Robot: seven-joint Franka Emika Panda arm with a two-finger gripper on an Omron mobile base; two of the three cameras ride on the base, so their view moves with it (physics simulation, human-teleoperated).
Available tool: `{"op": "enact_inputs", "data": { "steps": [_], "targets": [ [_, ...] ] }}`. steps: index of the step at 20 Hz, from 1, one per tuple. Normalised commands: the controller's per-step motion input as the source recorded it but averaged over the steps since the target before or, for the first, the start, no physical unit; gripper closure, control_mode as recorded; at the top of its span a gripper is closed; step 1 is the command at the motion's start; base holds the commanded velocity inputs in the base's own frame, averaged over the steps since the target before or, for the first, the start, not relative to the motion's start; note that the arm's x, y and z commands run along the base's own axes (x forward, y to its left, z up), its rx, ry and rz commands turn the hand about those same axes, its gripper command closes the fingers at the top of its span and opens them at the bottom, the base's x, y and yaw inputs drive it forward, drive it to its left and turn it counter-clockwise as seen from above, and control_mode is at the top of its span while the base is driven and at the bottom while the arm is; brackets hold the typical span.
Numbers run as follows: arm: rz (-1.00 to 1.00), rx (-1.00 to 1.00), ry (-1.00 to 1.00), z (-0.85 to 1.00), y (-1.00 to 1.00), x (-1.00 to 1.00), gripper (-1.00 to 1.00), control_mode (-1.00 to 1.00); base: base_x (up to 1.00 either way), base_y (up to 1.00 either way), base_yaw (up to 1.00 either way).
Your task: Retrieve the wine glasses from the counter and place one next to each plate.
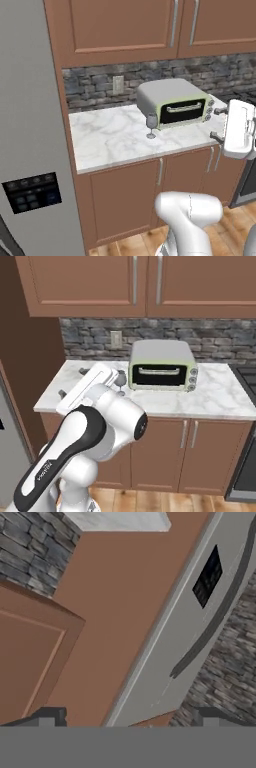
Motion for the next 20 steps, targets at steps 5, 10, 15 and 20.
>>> {"op": "enact_inputs", "data": {
  "steps": [5,10,15,20],
  "targets": [
    [0.00,0.00,0.00,0.00,0.00,0.00,-1.00,1.00,0.54,-0.11,0.14],
    [0.00,0.00,0.00,0.00,0.00,0.00,-1.00,1.00,0.14,-0.20,0.00],
    [0.00,0.00,0.00,0.00,0.00,0.00,-1.00,1.00,0.26,0.03,-0.21],
    [0.00,0.00,0.00,0.00,0.00,0.00,-1.00,1.00,0.37,0.33,-0.22]
  ]
}}
